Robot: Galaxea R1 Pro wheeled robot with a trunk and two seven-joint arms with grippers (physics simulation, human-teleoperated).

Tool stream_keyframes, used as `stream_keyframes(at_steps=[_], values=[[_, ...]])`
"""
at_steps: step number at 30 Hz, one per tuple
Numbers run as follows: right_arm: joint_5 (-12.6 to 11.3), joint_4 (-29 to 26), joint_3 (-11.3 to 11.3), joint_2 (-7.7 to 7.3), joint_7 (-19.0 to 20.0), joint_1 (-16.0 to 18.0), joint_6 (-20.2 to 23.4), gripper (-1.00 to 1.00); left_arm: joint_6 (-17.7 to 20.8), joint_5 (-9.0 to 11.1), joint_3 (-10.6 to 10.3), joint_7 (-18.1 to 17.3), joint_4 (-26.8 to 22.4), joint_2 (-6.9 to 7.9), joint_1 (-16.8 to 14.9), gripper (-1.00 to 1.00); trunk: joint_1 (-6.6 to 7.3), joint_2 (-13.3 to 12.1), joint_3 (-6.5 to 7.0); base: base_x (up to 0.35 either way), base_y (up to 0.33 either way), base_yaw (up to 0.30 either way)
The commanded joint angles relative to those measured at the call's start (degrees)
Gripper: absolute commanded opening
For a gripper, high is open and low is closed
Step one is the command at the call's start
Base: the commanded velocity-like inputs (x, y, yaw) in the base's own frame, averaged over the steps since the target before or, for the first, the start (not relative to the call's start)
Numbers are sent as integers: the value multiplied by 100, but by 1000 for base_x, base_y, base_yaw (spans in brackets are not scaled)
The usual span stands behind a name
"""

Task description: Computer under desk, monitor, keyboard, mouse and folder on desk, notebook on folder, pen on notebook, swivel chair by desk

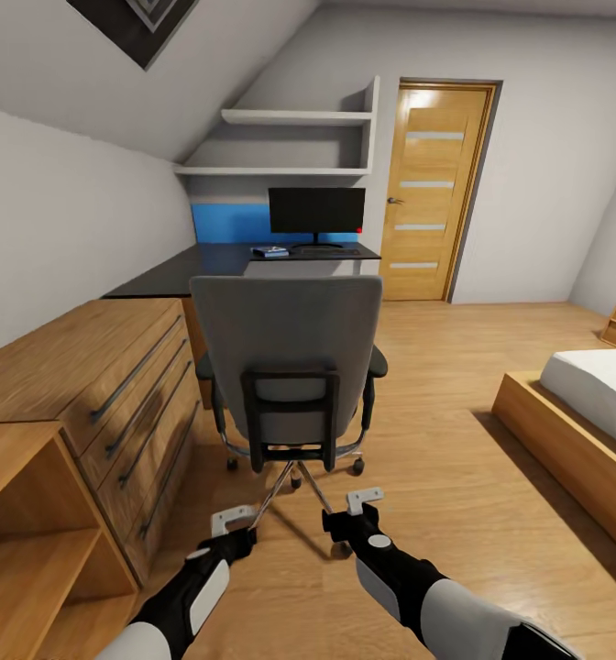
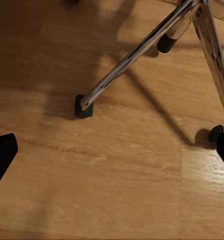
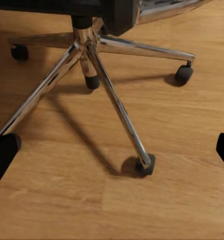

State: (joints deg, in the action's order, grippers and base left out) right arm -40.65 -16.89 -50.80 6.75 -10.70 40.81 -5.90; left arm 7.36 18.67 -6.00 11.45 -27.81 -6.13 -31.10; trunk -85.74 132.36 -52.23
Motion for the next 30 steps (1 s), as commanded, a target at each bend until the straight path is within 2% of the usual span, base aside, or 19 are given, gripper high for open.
stream_keyframes(at_steps=[1,8,30], values=[[-58,3,-50,1,-29,6,-31,100,-9,58,-48,52,11,20,-1,100,1,2,-6,0,0,0],[-57,9,-52,1,-29,6,-52,100,-103,51,-57,37,100,67,-1,100,1,2,-6,55,0,0],[-57,11,-53,1,-29,6,-60,100,-129,58,-59,33,148,77,-1,100,1,2,-6,120,0,0]])
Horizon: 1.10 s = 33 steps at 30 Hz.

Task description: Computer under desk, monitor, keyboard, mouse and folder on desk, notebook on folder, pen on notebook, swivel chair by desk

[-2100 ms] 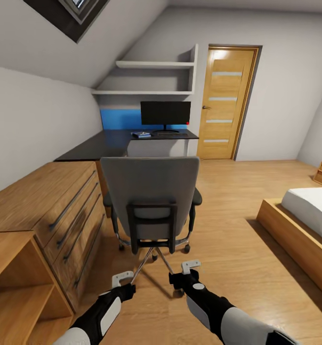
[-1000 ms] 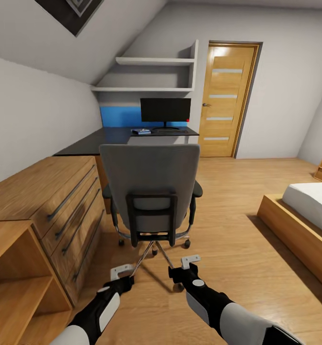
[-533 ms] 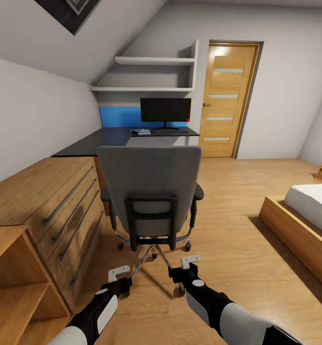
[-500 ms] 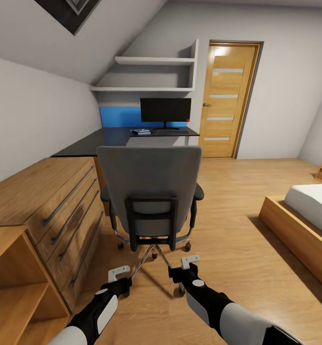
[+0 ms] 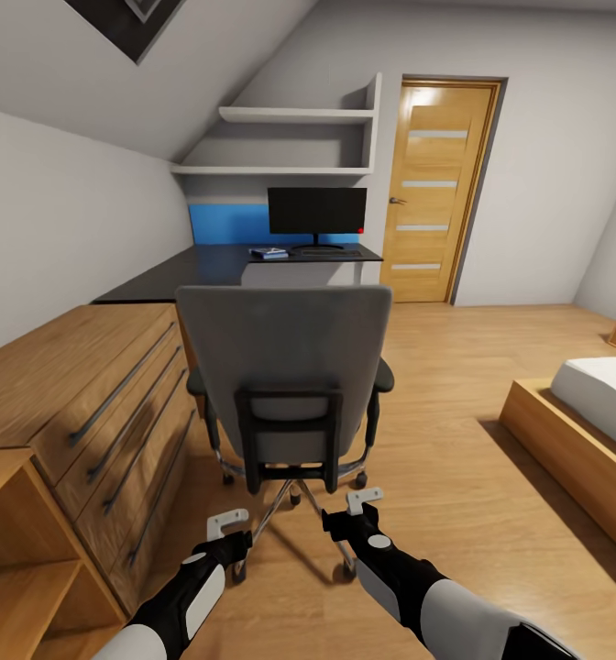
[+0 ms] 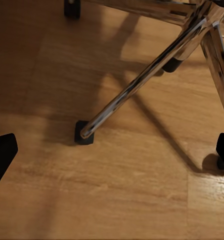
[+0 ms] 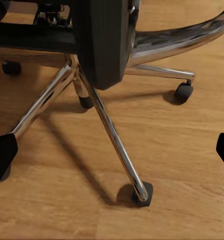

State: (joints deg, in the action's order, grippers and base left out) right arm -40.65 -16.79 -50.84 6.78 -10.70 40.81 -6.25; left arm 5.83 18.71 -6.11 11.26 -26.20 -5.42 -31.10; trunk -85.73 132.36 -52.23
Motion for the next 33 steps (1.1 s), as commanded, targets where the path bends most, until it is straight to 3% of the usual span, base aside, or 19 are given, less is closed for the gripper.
stream_keyframes(at_steps=[1,16,33], values=[[-57,1,-49,-1,-29,4,-26,100,24,53,-48,52,-12,6,-1,100,0,2,-6,46,0,0],[-57,1,-56,4,-25,-2,-26,100,24,53,-48,52,-8,6,-1,100,0,2,-6,101,0,0],[-64,-3,-44,-7,-28,-3,-30,100,24,53,-48,52,-13,6,-1,100,0,2,-5,276,0,-1]])
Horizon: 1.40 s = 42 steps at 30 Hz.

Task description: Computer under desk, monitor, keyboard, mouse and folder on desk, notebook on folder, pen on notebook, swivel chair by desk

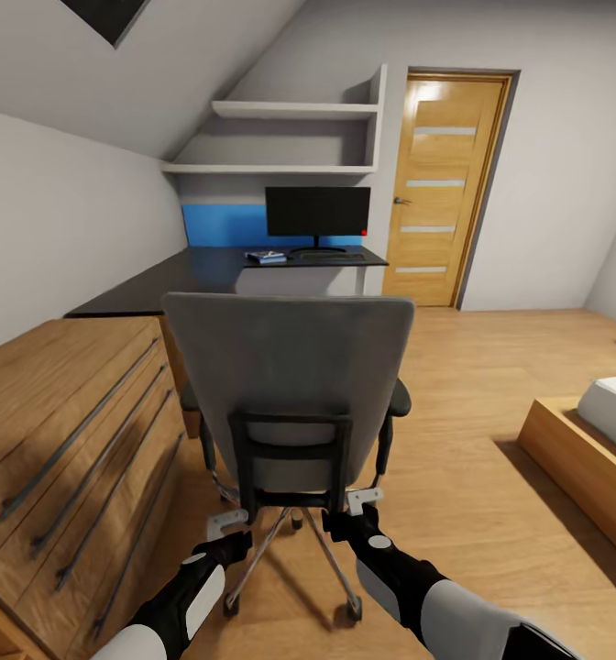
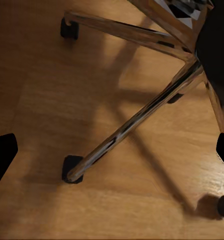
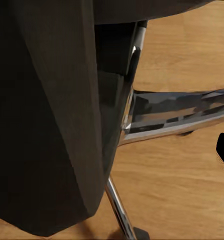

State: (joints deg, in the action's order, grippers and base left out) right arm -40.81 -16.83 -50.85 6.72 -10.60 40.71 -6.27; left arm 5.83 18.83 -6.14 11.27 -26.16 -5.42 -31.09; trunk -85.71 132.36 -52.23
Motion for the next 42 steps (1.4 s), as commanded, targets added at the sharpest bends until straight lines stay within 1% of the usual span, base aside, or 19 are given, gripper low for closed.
stream_keyframes(at_steps=[1,8,15,22,29,42], values=[[-49,1,-42,-2,-38,7,-28,100,24,42,-46,51,-17,6,-2,100,-2,2,-4,320,0,-31],[-50,-4,-43,4,-39,7,-32,100,24,49,-46,51,-15,6,-2,100,-2,2,28,320,-44,-117],[-45,-5,-43,5,-39,7,-31,100,24,50,-44,51,-12,6,-2,100,-2,2,34,321,-85,-19],[-40,-13,-51,13,-39,7,-30,100,24,58,-46,51,-12,9,-2,100,-2,2,33,321,-88,2],[-33,-18,-41,-9,-39,7,-31,100,24,59,-45,51,-7,19,-2,100,-2,2,5,321,-93,103],[-33,-5,-39,-28,-39,7,-32,100,24,57,-46,51,127,23,-2,100,-2,2,0,321,-116,11]])
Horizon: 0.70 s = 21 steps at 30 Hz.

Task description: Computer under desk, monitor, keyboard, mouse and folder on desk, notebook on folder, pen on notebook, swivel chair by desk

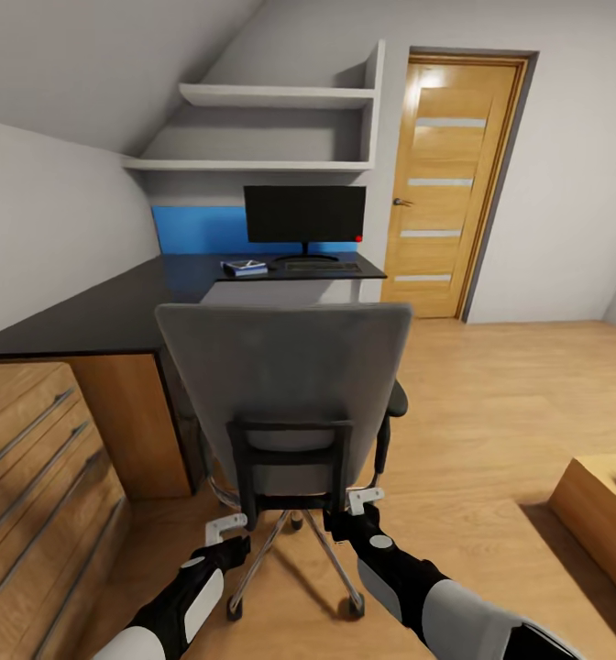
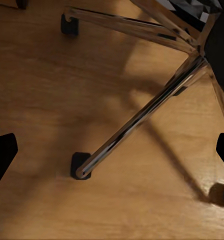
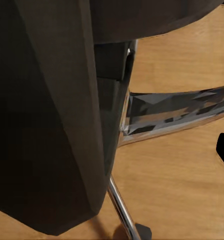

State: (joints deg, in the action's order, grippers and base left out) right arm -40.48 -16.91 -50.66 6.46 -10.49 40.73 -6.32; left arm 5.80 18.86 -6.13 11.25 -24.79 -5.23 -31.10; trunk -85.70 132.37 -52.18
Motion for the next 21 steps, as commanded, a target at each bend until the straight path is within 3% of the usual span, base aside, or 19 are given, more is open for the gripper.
stream_keyframes(at_steps=[1,8,21], values=[[-65,3,-58,0,-49,6,-27,100,26,54,-46,52,-10,5,-2,100,-3,1,-7,320,-125,46],[-65,3,-58,0,-49,6,-27,100,26,50,-46,52,-8,5,-2,100,-3,1,-33,321,-126,97],[-63,10,-56,-4,-49,6,-27,100,18,47,-46,52,-8,5,-2,100,-3,1,-37,321,-99,8]])
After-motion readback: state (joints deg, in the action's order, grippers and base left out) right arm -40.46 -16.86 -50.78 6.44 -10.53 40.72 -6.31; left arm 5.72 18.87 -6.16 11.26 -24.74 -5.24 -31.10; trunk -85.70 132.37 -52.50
